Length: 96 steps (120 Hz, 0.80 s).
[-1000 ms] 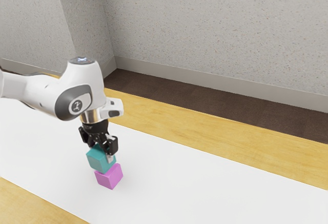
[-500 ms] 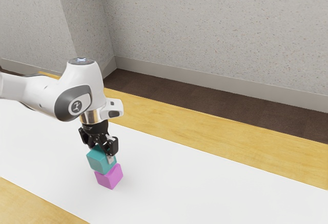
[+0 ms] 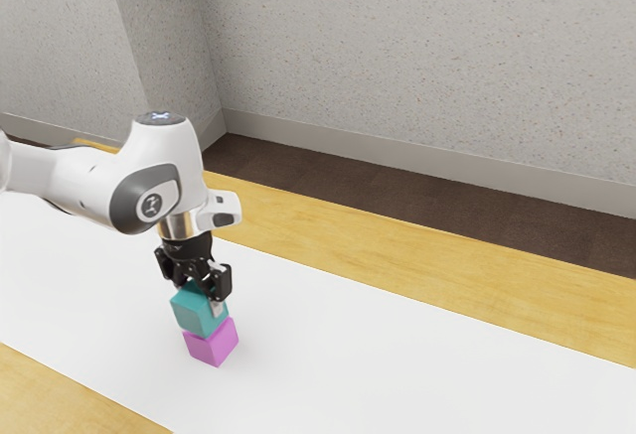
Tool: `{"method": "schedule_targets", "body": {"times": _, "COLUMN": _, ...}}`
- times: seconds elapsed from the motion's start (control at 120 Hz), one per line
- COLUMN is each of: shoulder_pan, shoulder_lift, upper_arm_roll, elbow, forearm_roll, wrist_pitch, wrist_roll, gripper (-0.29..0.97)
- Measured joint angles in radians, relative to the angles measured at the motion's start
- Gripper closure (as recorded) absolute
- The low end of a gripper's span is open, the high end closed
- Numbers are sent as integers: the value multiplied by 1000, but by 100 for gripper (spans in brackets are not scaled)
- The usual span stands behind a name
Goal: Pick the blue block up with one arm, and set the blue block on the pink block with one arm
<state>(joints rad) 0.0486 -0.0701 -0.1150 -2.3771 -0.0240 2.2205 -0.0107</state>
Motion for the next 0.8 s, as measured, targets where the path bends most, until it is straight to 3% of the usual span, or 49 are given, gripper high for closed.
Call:
{"method": "schedule_targets", "body": {"times": 0.325, "shoulder_pan": 3, "shoulder_lift": -39, "upper_arm_roll": -8, "elbow": 4, "forearm_roll": -10, "wrist_pitch": -8, "wrist_roll": 1, "gripper": 8}}
{"method": "schedule_targets", "body": {"times": 0.467, "shoulder_pan": 0, "shoulder_lift": -124, "upper_arm_roll": -27, "elbow": 43, "forearm_roll": -5, "wrist_pitch": -58, "wrist_roll": 1, "gripper": 4}}
{"method": "schedule_targets", "body": {"times": 0.8, "shoulder_pan": 1, "shoulder_lift": -124, "upper_arm_roll": -24, "elbow": 86, "forearm_roll": 0, "wrist_pitch": -137, "wrist_roll": 6, "gripper": 1}}
